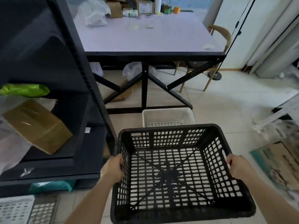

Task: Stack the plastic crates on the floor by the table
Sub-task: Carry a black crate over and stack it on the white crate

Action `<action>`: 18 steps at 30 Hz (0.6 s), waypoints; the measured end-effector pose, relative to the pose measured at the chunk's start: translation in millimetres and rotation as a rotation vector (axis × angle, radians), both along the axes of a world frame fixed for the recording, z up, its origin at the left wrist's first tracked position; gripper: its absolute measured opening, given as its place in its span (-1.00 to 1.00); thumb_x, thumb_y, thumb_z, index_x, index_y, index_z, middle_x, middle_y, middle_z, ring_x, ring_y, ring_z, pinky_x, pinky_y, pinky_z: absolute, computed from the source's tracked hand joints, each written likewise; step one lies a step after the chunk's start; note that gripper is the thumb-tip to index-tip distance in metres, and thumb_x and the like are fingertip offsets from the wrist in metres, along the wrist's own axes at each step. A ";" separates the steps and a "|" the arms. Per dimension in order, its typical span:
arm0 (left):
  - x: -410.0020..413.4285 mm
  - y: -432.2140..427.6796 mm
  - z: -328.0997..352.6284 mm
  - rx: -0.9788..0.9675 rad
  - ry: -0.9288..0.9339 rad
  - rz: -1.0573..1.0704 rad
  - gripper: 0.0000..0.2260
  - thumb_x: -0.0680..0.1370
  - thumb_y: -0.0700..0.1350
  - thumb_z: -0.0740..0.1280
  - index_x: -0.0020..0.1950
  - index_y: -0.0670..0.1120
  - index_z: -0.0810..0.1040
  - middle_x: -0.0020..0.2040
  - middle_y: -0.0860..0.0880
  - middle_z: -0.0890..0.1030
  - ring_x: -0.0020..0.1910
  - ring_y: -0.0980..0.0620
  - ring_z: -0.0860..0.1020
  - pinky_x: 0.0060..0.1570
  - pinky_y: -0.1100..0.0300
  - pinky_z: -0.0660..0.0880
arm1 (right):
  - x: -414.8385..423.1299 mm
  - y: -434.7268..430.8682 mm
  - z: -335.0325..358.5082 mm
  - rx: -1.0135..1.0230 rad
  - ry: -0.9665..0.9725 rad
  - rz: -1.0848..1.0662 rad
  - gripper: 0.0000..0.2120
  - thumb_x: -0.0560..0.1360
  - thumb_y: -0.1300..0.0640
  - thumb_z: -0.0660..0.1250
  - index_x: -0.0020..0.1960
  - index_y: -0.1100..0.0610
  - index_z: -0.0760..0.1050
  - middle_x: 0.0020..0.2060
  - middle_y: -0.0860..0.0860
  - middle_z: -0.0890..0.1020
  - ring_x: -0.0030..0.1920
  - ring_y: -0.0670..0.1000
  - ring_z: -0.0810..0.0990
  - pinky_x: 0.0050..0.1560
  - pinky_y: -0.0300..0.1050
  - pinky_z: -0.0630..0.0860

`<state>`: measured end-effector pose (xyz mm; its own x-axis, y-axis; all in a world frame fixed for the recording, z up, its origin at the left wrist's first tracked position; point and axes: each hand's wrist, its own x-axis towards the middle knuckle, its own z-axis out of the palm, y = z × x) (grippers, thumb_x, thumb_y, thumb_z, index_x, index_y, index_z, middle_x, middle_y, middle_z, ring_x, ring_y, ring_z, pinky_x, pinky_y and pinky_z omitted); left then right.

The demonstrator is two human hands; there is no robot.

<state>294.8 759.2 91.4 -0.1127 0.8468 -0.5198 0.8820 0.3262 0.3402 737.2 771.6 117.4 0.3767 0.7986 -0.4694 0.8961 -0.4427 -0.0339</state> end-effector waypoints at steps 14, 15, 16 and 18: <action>68.0 197.7 -24.2 -0.047 0.110 0.058 -0.71 0.41 -0.31 0.32 -0.03 -0.01 0.30 -0.02 -0.05 0.38 -0.10 -0.06 0.44 -0.19 0.12 0.39 | 55.0 233.6 -44.9 -0.079 0.060 0.114 -0.83 0.43 0.35 0.27 -0.10 0.11 0.39 -0.15 0.10 0.54 -0.16 0.11 0.51 -0.18 -0.14 0.42; 69.7 210.0 -28.3 -0.050 0.101 0.068 -0.71 0.41 -0.31 0.32 -0.03 -0.03 0.30 -0.01 -0.07 0.39 -0.07 -0.08 0.46 -0.19 0.11 0.41 | 56.8 246.7 -48.4 -0.085 0.070 0.102 -0.83 0.43 0.35 0.28 -0.09 0.12 0.39 -0.16 0.10 0.52 -0.13 0.12 0.52 -0.17 -0.16 0.39; 71.8 221.8 -31.2 -0.053 0.090 0.077 -0.71 0.41 -0.32 0.32 -0.02 -0.04 0.31 0.00 -0.09 0.40 -0.04 -0.10 0.47 -0.18 0.09 0.45 | 58.6 260.2 -52.2 -0.092 0.080 0.092 -0.84 0.44 0.34 0.28 -0.06 0.13 0.40 -0.15 0.11 0.50 -0.09 0.14 0.54 -0.16 -0.16 0.39; 75.4 243.8 -38.8 -0.054 0.065 0.076 -0.73 0.42 -0.32 0.31 -0.02 -0.05 0.31 0.03 -0.13 0.43 0.00 -0.14 0.49 -0.11 0.04 0.51 | 62.1 284.0 -59.6 -0.109 0.083 0.074 -0.82 0.44 0.33 0.29 0.03 0.19 0.46 -0.11 0.14 0.52 -0.03 0.17 0.57 -0.13 -0.12 0.45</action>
<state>370.2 1002.9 52.6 -0.2107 0.8054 -0.5540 0.8736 0.4094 0.2629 799.4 1055.6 57.8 0.2753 0.7650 -0.5822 0.9223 -0.3810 -0.0645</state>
